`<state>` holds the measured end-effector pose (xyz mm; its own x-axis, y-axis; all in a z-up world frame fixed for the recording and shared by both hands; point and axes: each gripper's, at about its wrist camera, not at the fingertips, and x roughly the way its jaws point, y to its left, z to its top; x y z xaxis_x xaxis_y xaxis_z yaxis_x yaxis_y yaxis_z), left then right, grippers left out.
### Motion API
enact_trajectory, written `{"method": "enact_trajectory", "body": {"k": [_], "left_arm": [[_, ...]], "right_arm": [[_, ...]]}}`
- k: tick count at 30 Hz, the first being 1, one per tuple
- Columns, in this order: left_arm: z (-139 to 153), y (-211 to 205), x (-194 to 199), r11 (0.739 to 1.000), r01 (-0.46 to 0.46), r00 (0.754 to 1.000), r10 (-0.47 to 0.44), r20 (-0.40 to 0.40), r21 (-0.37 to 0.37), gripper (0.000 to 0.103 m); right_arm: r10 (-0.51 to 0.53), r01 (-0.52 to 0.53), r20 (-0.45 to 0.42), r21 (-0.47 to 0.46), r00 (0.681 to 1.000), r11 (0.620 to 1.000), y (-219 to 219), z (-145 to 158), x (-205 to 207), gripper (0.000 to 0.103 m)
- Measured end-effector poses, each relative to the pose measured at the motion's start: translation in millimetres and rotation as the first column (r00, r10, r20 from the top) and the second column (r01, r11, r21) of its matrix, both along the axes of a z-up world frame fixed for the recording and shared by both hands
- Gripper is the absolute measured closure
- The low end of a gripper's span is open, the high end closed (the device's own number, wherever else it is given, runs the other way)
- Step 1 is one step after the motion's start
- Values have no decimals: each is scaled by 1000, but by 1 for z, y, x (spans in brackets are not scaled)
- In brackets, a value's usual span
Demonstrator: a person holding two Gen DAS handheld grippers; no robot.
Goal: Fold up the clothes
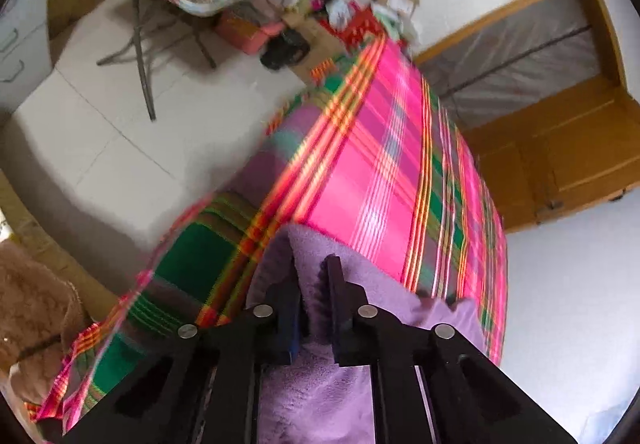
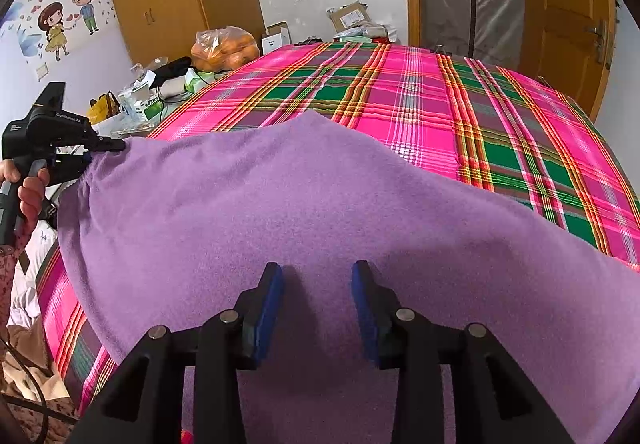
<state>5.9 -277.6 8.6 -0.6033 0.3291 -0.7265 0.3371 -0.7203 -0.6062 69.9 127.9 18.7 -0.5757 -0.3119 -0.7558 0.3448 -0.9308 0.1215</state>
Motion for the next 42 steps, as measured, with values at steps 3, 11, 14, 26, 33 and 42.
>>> {"method": "enact_trajectory", "body": {"k": [3,11,14,26,33,42], "left_arm": [[8,3,3,988,-25,999,21,-28,-154,96],[-2,-1,4,989,-18,1000,19,2,-148,91],[5,-4,14,982,-40,999,43,10,-184,83],[41,66,47,939,91,988,-127,-90,-332,78],[14,88,56,890,182,983,-178,50,-417,78],[8,59,90,914,157,987,-162,18,-375,79]], "right_arm": [[-2,2,-1,2,1000,1000,-1,0,0,65],[0,0,-6,16,1000,1000,-4,0,2,61],[-1,1,-6,19,1000,1000,-4,-1,2,61],[-8,9,-18,52,1000,999,-5,-1,3,61],[-9,10,-19,52,1000,999,-5,-1,3,61],[-13,13,-14,33,1000,999,-3,-1,2,61]]}}
